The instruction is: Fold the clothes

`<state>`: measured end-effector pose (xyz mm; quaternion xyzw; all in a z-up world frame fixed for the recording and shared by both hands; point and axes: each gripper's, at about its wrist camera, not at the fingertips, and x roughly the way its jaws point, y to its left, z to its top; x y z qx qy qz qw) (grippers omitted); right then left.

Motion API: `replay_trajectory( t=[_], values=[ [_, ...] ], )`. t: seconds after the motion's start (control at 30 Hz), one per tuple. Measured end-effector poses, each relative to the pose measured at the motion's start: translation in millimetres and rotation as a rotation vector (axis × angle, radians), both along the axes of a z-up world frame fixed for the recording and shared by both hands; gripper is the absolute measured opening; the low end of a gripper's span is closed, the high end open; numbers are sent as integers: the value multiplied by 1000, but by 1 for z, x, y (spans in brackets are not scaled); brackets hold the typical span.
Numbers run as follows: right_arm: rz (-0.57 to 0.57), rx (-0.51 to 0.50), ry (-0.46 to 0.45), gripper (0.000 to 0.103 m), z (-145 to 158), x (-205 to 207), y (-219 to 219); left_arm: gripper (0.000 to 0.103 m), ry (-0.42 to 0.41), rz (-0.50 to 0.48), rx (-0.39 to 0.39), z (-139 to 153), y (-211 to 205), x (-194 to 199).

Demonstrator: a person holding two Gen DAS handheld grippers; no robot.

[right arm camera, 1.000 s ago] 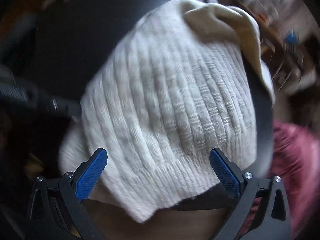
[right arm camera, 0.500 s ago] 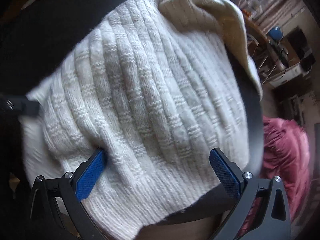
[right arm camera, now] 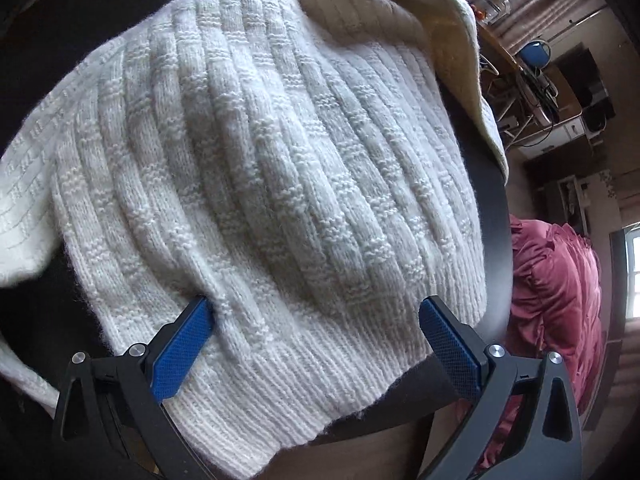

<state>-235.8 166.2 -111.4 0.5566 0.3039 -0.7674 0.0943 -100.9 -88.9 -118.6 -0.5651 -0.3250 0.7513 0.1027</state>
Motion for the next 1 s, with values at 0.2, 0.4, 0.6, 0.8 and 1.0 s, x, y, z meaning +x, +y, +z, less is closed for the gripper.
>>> replay_trajectory(
  t=[0.2,0.4,0.6,0.8,1.0],
  values=[
    [12,-100,35,103,33,10,-16,31,-8,14,88,-15,10,16],
    [-58,-314,-4,103,33,-27,-14,41,-6,74,84,-14,27,-1],
    [-174,-291,-82,103,-26,-21,-10,9,18,18,60,-15,54,-10],
    [-199,-360,-30,103,-26,-22,-10,4,96,34,-20,0,35,0],
    [-226,-340,-54,103,-24,-28,-20,5,247,91,-227,58,-28,12]
  ],
)
